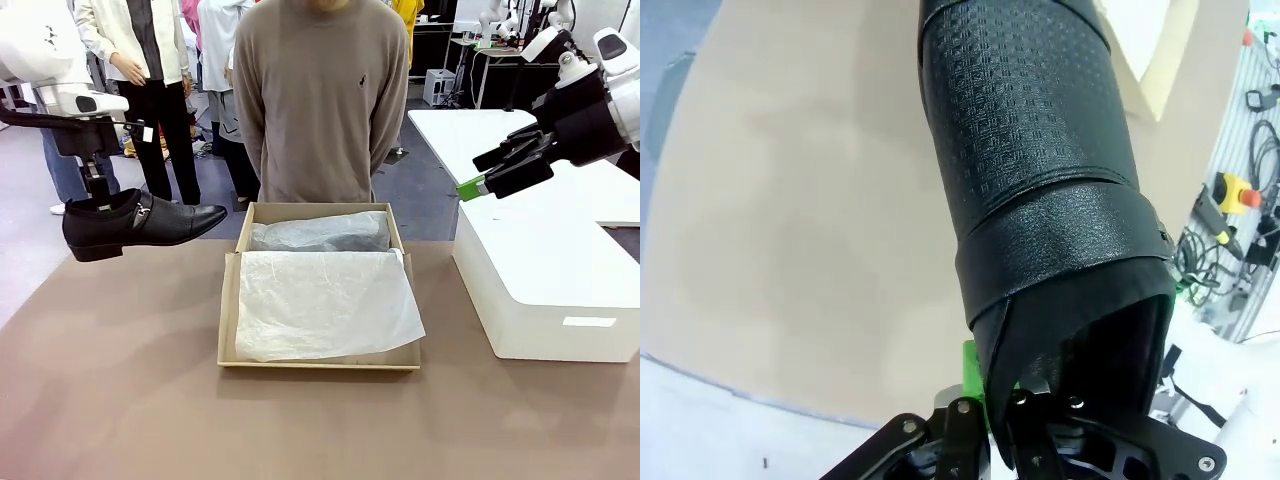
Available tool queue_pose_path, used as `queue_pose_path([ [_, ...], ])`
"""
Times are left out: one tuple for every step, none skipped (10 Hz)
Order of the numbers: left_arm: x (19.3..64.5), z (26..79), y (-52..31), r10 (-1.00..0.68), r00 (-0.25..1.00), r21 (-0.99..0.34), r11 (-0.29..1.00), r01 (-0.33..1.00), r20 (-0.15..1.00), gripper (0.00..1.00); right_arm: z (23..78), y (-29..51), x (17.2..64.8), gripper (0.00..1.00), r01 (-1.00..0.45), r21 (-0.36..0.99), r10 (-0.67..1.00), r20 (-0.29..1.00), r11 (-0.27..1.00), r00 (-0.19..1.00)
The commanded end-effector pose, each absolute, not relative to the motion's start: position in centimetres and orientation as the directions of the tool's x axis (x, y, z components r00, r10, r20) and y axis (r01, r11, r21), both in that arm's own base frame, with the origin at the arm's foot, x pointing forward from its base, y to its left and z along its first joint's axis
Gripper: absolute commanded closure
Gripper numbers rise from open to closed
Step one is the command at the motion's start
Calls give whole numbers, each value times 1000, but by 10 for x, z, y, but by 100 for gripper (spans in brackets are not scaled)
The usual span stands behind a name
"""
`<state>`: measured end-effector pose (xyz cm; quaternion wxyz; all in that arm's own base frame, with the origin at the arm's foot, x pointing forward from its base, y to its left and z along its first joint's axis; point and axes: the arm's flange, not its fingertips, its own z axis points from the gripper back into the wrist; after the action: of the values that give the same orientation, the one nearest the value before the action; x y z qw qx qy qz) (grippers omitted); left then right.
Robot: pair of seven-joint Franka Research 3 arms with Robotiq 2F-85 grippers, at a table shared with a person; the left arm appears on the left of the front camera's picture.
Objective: Pack the shoes into the box.
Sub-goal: Place the other shoe of the Shoes into the Shoes Box.
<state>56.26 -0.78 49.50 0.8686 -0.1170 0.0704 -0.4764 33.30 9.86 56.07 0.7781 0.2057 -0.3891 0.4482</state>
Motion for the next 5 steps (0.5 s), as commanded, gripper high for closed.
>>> queue_pose_path([
  [561,497,-4,-848,530,-273,509,816,1,100,561,98,335,0,-865,-29,533,798,501,282],
  [561,497,-4,-848,530,-273,509,816,1,100,561,98,335,0,-865,-29,533,798,501,282],
  [561,497,-4,-848,530,-273,509,816,1,100,561,98,335,0,-865,-29,533,798,501,282],
  [563,494,-7,-844,537,-273,519,810,-12,100,561,98,335,0,-865,-29,533,798,501,282],
  [557,495,-13,-780,626,-281,600,749,5,100,561,98,335,0,-865,-29,533,798,501,282],
])
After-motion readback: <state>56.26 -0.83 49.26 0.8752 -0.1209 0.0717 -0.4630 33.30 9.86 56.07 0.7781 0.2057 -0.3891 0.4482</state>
